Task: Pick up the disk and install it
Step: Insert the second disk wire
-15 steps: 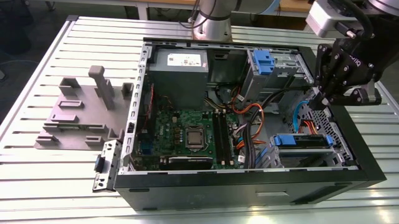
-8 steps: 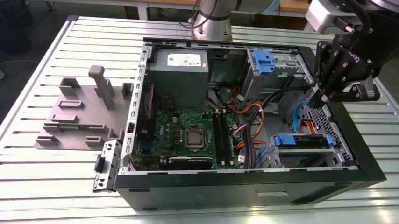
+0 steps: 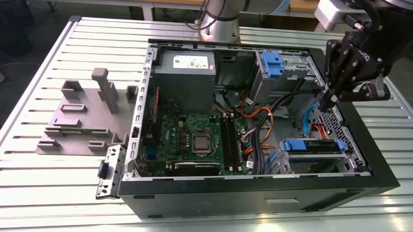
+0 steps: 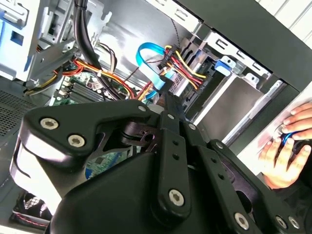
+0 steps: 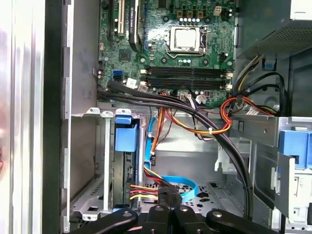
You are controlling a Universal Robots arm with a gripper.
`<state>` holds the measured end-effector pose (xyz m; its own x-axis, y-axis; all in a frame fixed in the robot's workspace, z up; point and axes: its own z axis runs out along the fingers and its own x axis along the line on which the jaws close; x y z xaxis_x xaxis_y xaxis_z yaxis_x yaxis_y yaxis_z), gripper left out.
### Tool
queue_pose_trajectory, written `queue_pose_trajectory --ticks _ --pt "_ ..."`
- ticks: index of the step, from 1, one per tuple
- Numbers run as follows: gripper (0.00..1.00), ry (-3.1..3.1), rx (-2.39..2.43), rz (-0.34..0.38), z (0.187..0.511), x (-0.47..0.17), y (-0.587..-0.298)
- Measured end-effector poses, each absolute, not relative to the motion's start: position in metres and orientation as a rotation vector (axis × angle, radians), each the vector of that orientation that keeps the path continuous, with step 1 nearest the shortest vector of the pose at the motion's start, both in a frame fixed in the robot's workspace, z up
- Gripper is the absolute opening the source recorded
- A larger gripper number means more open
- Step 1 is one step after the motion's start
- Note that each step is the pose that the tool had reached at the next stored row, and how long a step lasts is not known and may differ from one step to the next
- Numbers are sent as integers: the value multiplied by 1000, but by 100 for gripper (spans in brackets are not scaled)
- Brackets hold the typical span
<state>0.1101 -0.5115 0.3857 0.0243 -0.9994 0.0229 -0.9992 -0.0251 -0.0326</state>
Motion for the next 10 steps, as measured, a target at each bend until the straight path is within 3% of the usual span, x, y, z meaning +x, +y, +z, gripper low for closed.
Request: queue_pose_trajectory --ticks 6,9,10 --pt "11 2188 -2243 -61 386 110 -507" --pt "24 2189 -2243 -62 386 110 -504" --pt "24 2188 -2243 -62 386 110 -503"
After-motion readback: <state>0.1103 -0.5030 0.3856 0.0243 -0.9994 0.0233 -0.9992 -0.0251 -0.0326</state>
